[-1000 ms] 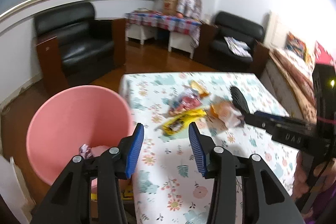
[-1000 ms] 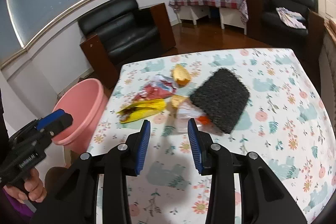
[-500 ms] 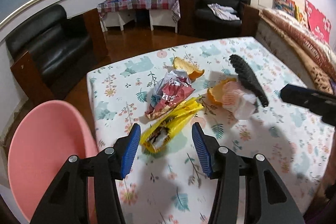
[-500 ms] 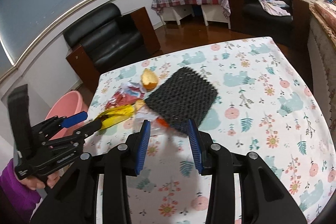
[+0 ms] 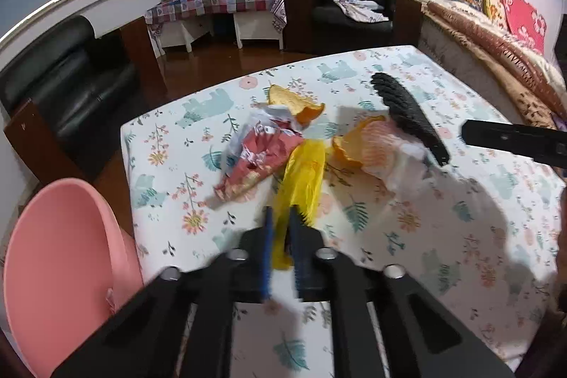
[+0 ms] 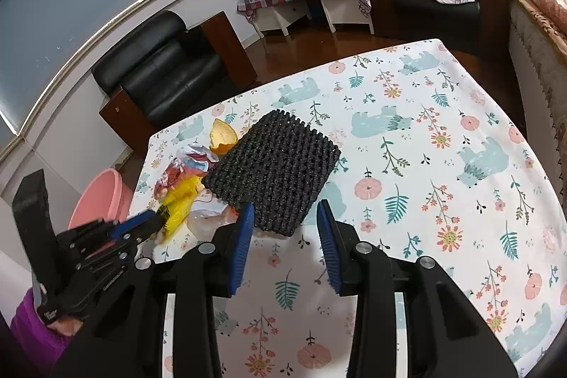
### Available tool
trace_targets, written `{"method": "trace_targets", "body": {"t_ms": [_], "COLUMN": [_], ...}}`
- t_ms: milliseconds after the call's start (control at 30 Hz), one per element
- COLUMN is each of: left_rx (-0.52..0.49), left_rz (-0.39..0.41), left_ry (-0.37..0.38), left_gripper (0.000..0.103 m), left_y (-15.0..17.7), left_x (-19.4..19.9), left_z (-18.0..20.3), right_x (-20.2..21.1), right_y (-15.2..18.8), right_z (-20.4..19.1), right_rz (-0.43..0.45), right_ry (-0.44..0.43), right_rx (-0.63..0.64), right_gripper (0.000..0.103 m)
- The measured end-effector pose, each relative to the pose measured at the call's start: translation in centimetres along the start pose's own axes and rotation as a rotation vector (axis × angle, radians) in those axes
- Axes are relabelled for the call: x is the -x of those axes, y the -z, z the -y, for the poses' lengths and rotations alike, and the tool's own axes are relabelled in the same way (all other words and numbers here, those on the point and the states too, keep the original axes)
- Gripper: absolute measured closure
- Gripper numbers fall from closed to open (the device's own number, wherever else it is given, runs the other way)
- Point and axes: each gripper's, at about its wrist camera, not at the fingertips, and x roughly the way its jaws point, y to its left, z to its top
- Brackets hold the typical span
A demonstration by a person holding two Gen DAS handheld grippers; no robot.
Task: Collect trash
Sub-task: 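Grasp the yellow snack wrapper with the left tool while the right tool grasps the black mesh pad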
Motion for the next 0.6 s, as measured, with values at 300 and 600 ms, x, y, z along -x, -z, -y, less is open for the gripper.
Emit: {"method": "trace_targets", "body": {"t_ms": [300,600], "left_rx": [0.129,0.204], "left_rz": [0.045,0.044], "left_ry": [0.071,0.092], "left_gripper": [0.102,0.102], "left_y": [1.5,3.1], "left_x": [3.2,4.4], "left_z": [0.4,0.2], "right_x": [-0.7,-4.1], "right_y": [-1.8,-3.4], "right_z": [-2.4,-5.4], "right_rz": [0.043,0.047], "right_ry": [-0.003,0.075], "right_rx": [0.027,0.046], "right_gripper": [0.065,0.065]}}
